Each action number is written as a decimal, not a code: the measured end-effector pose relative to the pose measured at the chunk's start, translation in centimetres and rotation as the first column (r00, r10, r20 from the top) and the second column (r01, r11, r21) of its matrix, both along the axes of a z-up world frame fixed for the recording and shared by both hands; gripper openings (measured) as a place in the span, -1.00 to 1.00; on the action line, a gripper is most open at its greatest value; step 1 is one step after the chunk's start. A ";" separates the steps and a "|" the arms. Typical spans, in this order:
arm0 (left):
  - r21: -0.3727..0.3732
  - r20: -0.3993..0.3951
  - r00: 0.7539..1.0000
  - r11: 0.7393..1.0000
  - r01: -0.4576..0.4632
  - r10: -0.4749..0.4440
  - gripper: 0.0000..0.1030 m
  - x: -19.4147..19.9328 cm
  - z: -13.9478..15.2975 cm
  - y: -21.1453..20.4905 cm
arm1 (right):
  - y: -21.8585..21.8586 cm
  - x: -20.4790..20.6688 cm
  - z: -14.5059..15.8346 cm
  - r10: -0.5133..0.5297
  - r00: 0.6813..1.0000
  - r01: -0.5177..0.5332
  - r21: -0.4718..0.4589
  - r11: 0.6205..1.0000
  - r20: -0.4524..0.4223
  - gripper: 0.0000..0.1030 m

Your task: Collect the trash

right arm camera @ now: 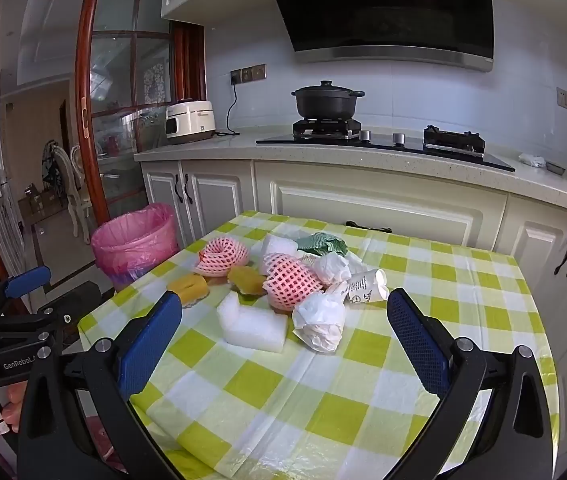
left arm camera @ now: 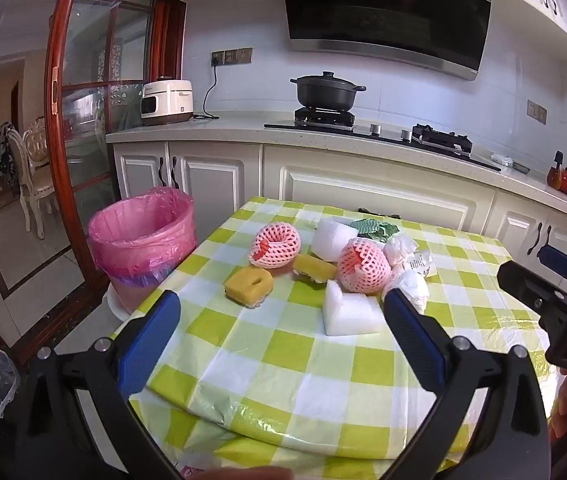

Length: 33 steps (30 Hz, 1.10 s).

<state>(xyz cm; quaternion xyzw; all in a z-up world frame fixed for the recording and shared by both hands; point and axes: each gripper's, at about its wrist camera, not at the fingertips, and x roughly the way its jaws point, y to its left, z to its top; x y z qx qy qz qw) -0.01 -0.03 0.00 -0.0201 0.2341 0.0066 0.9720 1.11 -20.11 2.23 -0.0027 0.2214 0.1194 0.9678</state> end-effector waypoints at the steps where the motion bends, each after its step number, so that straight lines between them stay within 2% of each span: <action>1: 0.001 0.001 1.000 1.000 0.000 0.000 0.91 0.0 0.0 0.0 | 0.0 0.0 0.0 -0.001 1.000 0.001 0.000 1.000 0.000 0.87; 33: 0.001 0.003 1.000 1.000 -0.001 0.001 0.91 0.4 -0.1 0.1 | -0.1 0.0 -0.2 0.000 1.000 0.000 0.015 1.000 -0.002 0.87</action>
